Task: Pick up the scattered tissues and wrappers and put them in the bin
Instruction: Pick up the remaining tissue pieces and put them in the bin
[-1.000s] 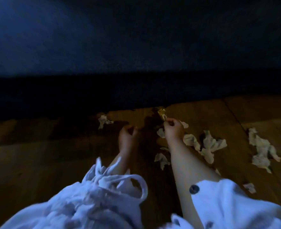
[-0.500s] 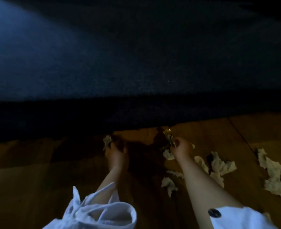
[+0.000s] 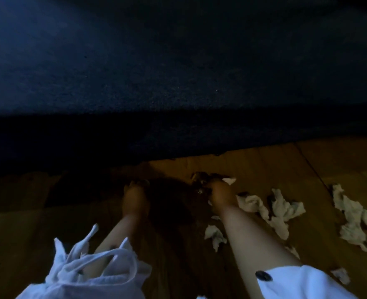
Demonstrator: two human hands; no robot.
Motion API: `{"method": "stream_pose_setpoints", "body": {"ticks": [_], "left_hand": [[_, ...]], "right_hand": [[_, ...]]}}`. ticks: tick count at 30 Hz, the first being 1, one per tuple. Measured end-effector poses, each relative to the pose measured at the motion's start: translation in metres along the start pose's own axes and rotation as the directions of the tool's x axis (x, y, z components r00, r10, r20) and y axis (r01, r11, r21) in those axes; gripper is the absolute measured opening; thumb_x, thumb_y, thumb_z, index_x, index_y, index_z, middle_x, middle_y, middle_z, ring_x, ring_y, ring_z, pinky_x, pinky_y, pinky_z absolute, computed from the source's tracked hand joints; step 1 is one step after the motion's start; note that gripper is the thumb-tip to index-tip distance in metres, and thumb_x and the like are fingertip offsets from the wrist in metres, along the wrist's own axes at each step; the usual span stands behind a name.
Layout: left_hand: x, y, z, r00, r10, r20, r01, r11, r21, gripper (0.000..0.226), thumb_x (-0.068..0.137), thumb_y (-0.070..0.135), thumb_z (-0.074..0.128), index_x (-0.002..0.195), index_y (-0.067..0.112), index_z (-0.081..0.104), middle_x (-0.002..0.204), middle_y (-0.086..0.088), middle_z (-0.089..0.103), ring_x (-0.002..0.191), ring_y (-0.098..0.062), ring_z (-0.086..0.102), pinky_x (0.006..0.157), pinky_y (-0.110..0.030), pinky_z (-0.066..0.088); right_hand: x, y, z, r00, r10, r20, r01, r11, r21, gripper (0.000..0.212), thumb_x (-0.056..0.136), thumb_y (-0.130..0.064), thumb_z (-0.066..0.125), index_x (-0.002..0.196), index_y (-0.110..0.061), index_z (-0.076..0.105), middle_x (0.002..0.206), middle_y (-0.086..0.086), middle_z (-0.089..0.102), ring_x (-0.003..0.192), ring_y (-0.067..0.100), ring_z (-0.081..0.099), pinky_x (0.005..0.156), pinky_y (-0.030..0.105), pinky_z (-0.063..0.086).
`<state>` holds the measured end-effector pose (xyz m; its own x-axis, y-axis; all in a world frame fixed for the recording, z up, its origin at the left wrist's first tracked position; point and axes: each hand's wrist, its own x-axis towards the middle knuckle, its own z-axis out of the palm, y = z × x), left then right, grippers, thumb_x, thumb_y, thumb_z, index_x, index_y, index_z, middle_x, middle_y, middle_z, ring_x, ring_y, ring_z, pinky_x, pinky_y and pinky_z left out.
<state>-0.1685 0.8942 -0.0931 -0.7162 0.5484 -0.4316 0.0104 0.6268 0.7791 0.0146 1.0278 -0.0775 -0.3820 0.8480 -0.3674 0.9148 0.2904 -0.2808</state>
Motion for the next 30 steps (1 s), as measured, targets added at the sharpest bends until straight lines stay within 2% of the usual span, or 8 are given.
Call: {"method": "stream_pose_setpoints", "body": {"ticks": [3,7,12,16,18,22,25,30], "left_hand": [[-0.012,0.007,0.016,0.998,0.04,0.058,-0.035,0.996,-0.076,0.043,0.079,0.026,0.057,0.112,-0.001,0.061,0.121,-0.025,0.059,0.114,-0.039,0.055,0.099,-0.053,0.044],[-0.043,0.038,0.045,0.944,0.241,0.223,-0.226,0.97,-0.095,0.033,0.088,0.004,0.056,0.12,0.002,0.053,0.12,-0.013,0.058,0.111,-0.028,0.057,0.095,-0.04,0.046],[-0.077,0.078,0.089,0.871,0.169,0.461,-0.141,0.985,-0.095,0.039,0.086,0.017,0.064,0.122,0.006,0.055,0.115,-0.008,0.061,0.078,-0.008,0.058,0.05,-0.011,0.046],[-0.108,0.103,0.113,0.825,0.126,0.552,-0.037,0.985,-0.17,0.031,0.086,0.013,0.064,0.112,-0.003,0.062,0.071,-0.001,0.058,0.041,0.004,0.052,0.036,-0.007,0.034],[-0.121,0.108,0.118,0.811,0.159,0.564,-0.049,0.977,-0.206,0.024,0.084,0.015,0.066,0.103,-0.001,0.066,0.066,0.002,0.056,0.041,0.005,0.052,0.038,-0.006,0.035],[-0.137,0.097,0.122,0.822,0.13,0.554,-0.036,0.984,-0.177,0.011,0.083,0.018,0.066,0.092,0.013,0.065,0.086,0.001,0.064,0.067,-0.005,0.059,0.045,-0.01,0.046],[-0.14,0.072,0.126,0.857,0.043,0.514,0.008,0.995,-0.097,0.015,0.084,0.016,0.066,0.097,0.011,0.063,0.09,0.0,0.064,0.071,-0.009,0.06,0.047,-0.011,0.047],[-0.145,0.048,0.137,0.878,0.013,0.478,-0.039,0.998,0.045,0.02,0.086,0.009,0.061,0.105,0.018,0.062,0.101,0.008,0.051,0.101,-0.014,0.053,0.103,-0.043,0.042]], "right_hand": [[-0.016,-0.001,-0.006,1.0,0.007,0.026,-0.009,0.997,0.08,0.033,0.093,-0.009,0.045,0.123,-0.003,0.058,0.133,0.016,0.054,0.122,0.029,0.051,0.098,0.029,0.04],[-0.029,0.014,-0.063,0.99,0.064,0.122,-0.089,0.973,0.213,0.023,0.09,0.001,0.051,0.11,0.002,0.062,0.098,0.012,0.062,0.086,0.024,0.058,0.055,0.017,0.045],[-0.036,0.047,-0.152,0.987,0.06,0.152,-0.075,0.993,0.094,0.023,0.081,0.002,0.064,0.104,0.0,0.069,0.111,0.017,0.067,0.085,0.016,0.056,0.061,0.021,0.044],[-0.045,0.069,-0.189,0.978,0.088,0.19,-0.097,0.995,0.036,0.016,0.074,-0.004,0.074,0.09,-0.005,0.074,0.102,0.01,0.071,0.094,0.016,0.063,0.078,0.027,0.051],[-0.052,0.081,-0.194,0.975,0.103,0.195,-0.119,0.99,0.071,0.012,0.076,-0.004,0.072,0.088,-0.006,0.072,0.101,0.01,0.071,0.097,0.019,0.064,0.083,0.03,0.053],[-0.069,0.114,-0.164,0.983,0.144,0.113,-0.167,0.959,0.229,0.019,0.085,-0.001,0.06,0.103,-0.004,0.066,0.109,0.013,0.067,0.09,0.017,0.06,0.059,0.019,0.044],[-0.072,0.132,-0.137,0.985,0.159,0.06,-0.17,0.944,0.281,0.024,0.086,0.0,0.058,0.109,-0.002,0.064,0.117,0.015,0.063,0.102,0.021,0.06,0.069,0.022,0.046],[-0.071,0.144,-0.124,0.993,0.107,0.05,-0.118,0.936,0.331,0.03,0.085,0.001,0.059,0.114,-0.002,0.063,0.119,0.014,0.061,0.11,0.025,0.057,0.072,0.022,0.045]]}}
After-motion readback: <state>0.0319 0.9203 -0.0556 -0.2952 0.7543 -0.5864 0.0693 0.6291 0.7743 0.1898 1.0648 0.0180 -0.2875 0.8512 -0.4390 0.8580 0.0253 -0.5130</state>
